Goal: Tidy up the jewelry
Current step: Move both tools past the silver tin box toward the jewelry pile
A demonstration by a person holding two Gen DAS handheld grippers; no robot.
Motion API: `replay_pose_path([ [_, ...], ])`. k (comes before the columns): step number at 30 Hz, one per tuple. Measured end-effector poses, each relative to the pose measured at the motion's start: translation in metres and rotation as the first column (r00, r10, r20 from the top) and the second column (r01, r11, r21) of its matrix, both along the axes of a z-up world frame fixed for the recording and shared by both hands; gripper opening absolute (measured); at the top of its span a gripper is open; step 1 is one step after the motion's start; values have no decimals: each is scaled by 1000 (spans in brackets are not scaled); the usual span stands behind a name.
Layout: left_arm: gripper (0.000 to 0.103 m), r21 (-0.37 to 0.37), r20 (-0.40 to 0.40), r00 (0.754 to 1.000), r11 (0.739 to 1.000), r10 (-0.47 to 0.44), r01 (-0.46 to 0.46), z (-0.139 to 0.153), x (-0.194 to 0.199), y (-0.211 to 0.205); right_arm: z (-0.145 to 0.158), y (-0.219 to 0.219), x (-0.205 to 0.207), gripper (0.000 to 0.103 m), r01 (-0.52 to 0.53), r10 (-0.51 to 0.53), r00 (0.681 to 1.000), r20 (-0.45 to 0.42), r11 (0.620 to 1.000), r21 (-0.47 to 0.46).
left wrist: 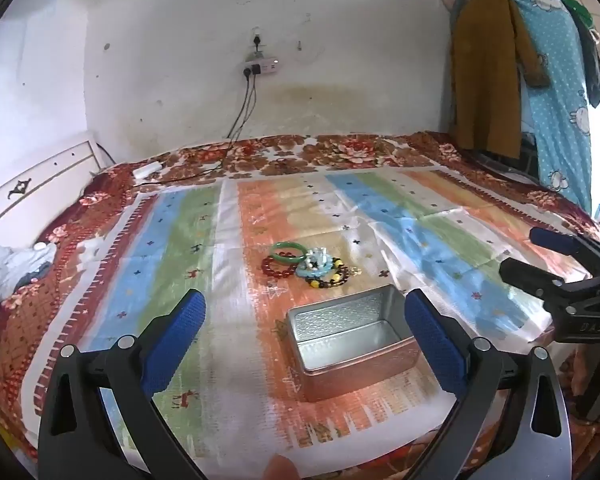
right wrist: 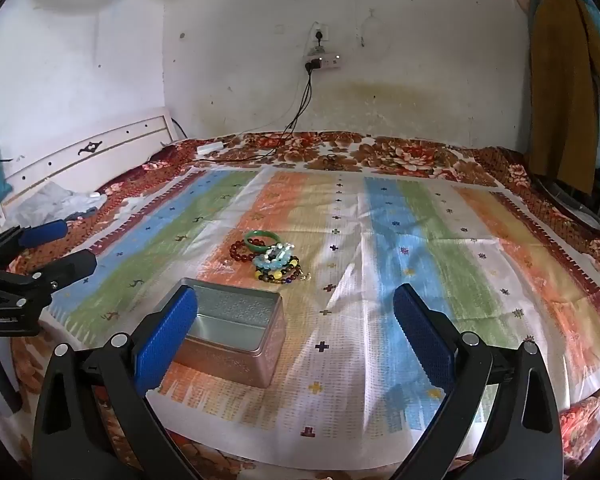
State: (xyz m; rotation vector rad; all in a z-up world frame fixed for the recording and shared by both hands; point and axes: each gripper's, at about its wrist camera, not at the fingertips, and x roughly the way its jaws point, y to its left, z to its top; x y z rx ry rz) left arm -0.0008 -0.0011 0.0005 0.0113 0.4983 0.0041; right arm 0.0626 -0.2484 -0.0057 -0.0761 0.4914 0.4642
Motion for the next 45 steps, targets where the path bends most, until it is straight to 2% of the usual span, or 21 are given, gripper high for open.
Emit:
replay_pose_path([
  [3,98,25,43,999,1000,-6,5,4,-7,-3,-1,0,1,99,2,-2,1000,-4,1000,0],
  [7,98,23,14,1000,1000,-22,22,4,0,0,0,1,-1,99,5,-5,1000,11,1000,-3],
  [12,98,36,4,999,998,54,-54,-4,0,2,1,6,-6,99,2,-1,1000,29,1000,-9],
  [18,98,48,-17,998,997,62,-62,-5,0,0,0,6,-8,99,-9,9,1000,28,1000,-4],
  [21,98,29,-12,999,999,33,-33,-5,-2,-1,2,5,-9,99,-21,20,1000,20,1000,10],
  [29,98,14,-38,996,997,79,-78,-6,1,5,2,8,-8,99,-19,20,1000,18,1000,-10],
  [34,98,-22,-44,998,999,43,-44,-6,1,5,-1,12,-10,99,-40,41,999,35,999,-37],
  [45,98,42,-45,998,999,33,-32,-7,0,-8,-1,12,-10,99,-28,29,999,31,999,-31],
])
